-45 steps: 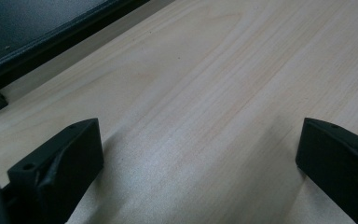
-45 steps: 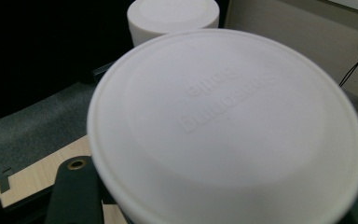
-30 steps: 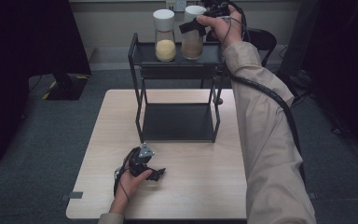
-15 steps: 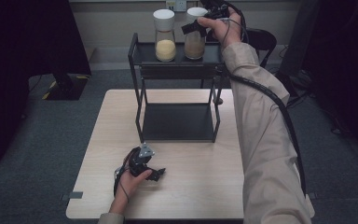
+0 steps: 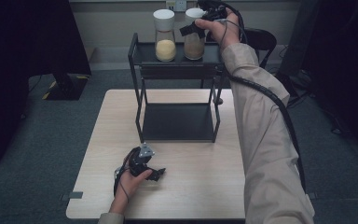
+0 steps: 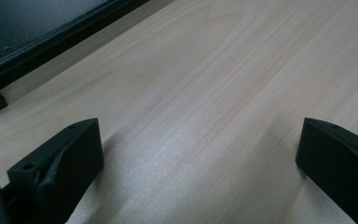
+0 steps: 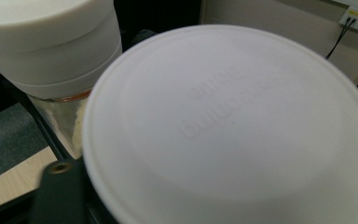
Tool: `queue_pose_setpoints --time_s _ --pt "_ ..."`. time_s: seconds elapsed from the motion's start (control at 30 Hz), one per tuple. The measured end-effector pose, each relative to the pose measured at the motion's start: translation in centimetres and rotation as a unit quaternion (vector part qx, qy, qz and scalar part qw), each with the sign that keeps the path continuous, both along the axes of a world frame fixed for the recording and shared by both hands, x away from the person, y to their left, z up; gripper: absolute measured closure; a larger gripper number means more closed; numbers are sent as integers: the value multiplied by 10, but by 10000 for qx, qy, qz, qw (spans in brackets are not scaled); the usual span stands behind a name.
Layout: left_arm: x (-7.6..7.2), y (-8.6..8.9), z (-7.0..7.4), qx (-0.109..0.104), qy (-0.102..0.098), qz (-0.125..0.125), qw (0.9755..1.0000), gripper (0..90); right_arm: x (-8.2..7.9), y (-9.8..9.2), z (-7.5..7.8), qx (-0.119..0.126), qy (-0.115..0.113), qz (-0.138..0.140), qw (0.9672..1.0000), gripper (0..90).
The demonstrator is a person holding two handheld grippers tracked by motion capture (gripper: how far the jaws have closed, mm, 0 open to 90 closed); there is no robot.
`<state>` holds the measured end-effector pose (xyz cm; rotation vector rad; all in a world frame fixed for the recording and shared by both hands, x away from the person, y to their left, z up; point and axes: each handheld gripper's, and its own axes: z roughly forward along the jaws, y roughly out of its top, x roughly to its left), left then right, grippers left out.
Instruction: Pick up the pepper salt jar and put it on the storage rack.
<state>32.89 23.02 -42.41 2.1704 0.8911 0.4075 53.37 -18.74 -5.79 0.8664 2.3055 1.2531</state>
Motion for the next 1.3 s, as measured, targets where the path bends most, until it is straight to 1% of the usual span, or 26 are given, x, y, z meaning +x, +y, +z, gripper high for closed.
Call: queue_pose_setpoints --time_s 0.07,0.17,0.27,0.33,0.37,0.43,0.5,0.53,0.57,0.6,0.7,0.77,0.87,0.9,0.93,1.1,1.3 --pt "0 0 0 -1 -1 0 10000 0 -2 3 1 -99 -16 -23 9999 171" --pt "0 0 0 0 -2 1 10000 0 -5 6 1 -125 2 -74 9999 86" --pt "0 0 0 1 0 0 10000 0 -10 7 1 -92 -31 -106 9999 58" --pt "0 0 0 -1 -2 1 10000 0 -15 9 1 -124 -53 -173 9998 24" --pt "0 0 0 1 -2 1 10000 0 -17 10 2 -153 -74 -201 9997 23" --pt "0 0 0 0 -2 1 10000 0 -21 8 0 -50 -86 -233 9997 18" --pt "0 0 0 -2 -2 2 10000 0 -25 6 0 -86 -124 -243 9996 10" --pt "0 0 0 -4 -1 -1 10000 0 -26 4 0 -36 -92 -247 9996 12" --pt "0 0 0 -1 -3 2 10000 0 -26 1 0 52 7 -275 9996 12" --pt "0 0 0 0 -4 2 10000 0 -27 -1 -1 113 44 -313 9994 10" --pt "0 0 0 0 -8 4 10000 0 -35 -3 -2 84 -48 -432 9990 8" --pt "0 0 0 0 -6 4 10000 0 -39 -6 -4 172 -71 -462 9988 13" --pt "0 0 0 -1 -6 4 10000 0 -47 -7 -6 167 -166 -561 9982 15" --pt "0 0 0 -2 -6 5 10000 0 -50 -9 -7 222 -175 -577 9979 15" --pt "0 0 0 0 -6 4 10000 0 -51 -10 -8 265 -178 -575 9978 16" --pt "0 0 0 -1 -5 2 10000 0 -62 -13 -9 270 -213 -625 9975 18" --pt "0 0 0 0 -6 1 10000 0 -73 -18 -12 379 -236 -615 9971 18"
